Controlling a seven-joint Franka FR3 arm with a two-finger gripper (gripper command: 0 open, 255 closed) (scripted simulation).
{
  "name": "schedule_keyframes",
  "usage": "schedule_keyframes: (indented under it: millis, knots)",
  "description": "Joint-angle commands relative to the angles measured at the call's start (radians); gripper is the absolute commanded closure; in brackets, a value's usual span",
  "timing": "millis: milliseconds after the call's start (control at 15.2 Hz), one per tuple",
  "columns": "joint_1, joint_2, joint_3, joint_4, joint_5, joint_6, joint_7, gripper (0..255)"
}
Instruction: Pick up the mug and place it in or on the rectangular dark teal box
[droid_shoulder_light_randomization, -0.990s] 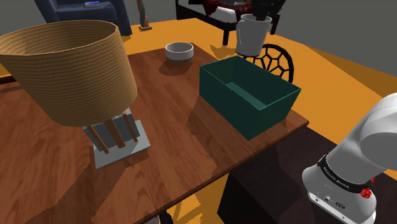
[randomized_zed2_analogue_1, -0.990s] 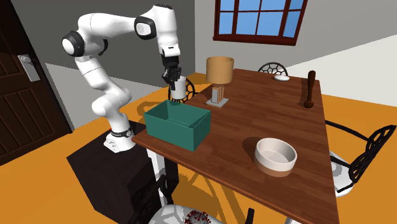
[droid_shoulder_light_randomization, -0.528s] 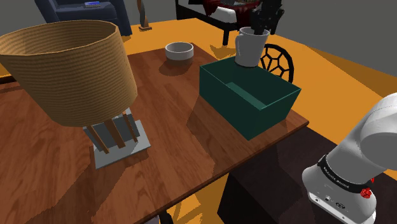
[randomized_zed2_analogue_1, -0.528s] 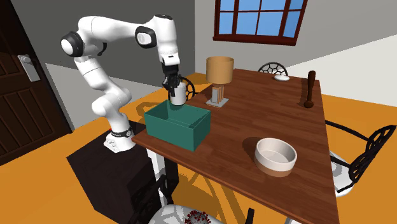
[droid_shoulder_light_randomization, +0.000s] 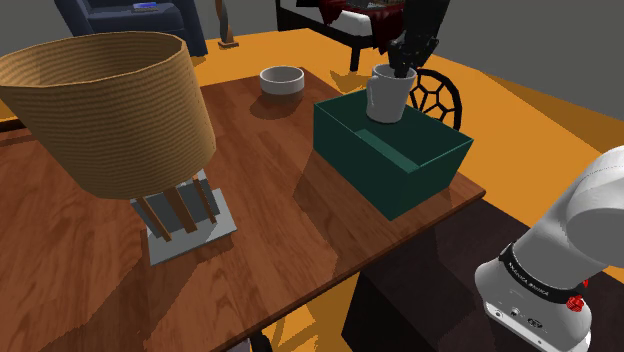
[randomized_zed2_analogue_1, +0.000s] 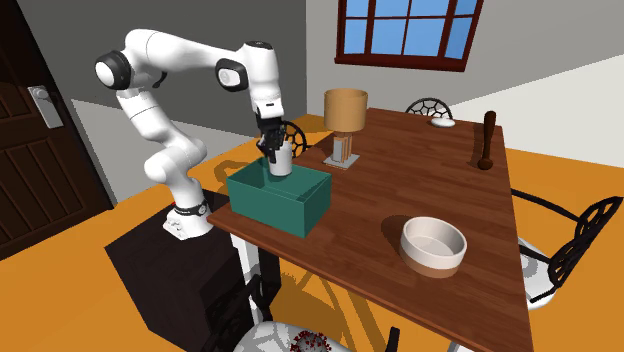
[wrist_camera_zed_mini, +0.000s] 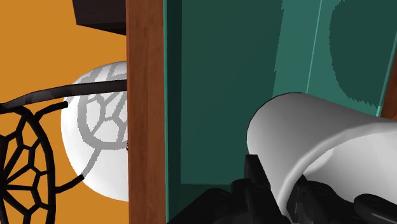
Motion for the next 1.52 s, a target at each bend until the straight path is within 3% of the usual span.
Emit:
schedule_keyframes:
  millis: [0,462,528,858,1122,1452]
  knots:
    - [0.0,-0.001,0.001,-0.027,0.001,0.027,0.0,255]
    - [0.001,-0.001,0.001,-0.027,0.001,0.027,0.0,255]
    - [0.0,-0.001,0.001,-0.027,0.001,0.027,0.0,0]
    - [0.0,-0.001,0.001,-0.027,0.001,0.027,0.0,0]
    - [-0.002,0.005,-0.006,0.105,-0.004,-0.099,0.001,0]
    - [-0.002,0.005,-0.006,0.105,-0.004,-0.099,0.001,0]
